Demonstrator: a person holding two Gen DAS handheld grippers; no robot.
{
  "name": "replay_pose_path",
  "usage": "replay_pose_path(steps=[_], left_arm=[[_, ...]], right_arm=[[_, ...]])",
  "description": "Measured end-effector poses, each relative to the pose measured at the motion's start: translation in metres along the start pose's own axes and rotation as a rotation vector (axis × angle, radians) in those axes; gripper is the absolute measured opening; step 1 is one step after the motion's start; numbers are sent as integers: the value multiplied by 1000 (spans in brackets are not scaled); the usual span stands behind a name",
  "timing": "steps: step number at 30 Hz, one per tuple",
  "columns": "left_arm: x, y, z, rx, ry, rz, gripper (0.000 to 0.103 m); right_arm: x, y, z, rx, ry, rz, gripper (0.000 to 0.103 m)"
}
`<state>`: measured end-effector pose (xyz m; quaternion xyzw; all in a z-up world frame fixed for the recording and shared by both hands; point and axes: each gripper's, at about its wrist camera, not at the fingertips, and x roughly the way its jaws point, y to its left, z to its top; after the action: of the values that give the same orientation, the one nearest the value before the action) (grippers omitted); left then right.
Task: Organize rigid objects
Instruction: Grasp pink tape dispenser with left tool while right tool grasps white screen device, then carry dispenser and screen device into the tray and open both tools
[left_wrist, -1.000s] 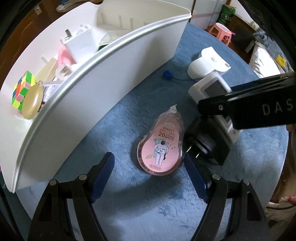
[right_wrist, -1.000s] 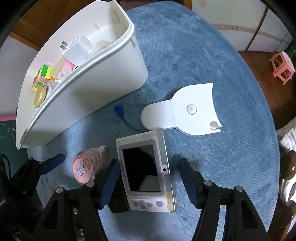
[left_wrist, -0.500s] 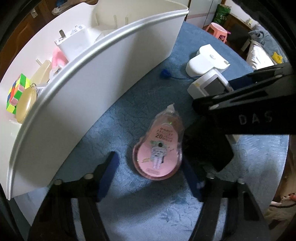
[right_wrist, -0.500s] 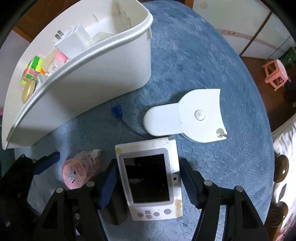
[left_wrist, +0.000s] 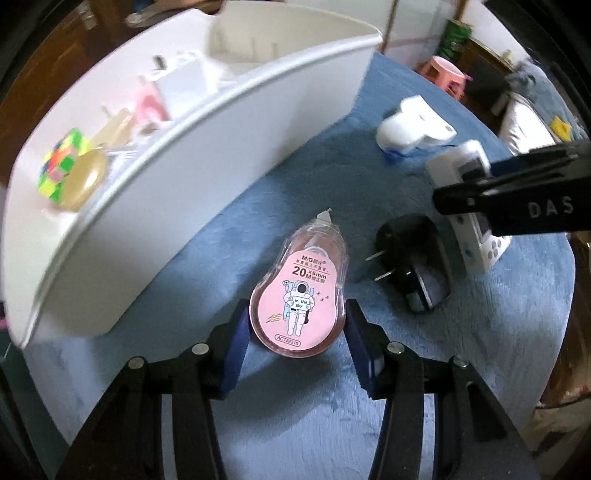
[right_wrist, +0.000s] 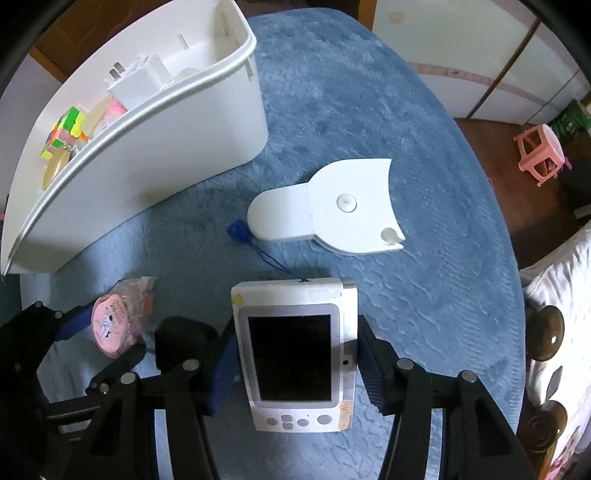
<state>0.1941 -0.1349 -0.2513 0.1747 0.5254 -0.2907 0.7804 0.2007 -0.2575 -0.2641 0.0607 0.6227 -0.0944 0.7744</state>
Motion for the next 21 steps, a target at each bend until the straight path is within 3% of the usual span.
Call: replay_pose_path(steps=[9, 21], left_arm=[[-81, 11, -4, -213, -120, 80, 53], [-201, 31, -5, -375, -285, 205, 53]], right_arm=[[-49, 0, -15, -59, -80, 61, 58], [-151, 1, -18, -179, -251, 201, 58]])
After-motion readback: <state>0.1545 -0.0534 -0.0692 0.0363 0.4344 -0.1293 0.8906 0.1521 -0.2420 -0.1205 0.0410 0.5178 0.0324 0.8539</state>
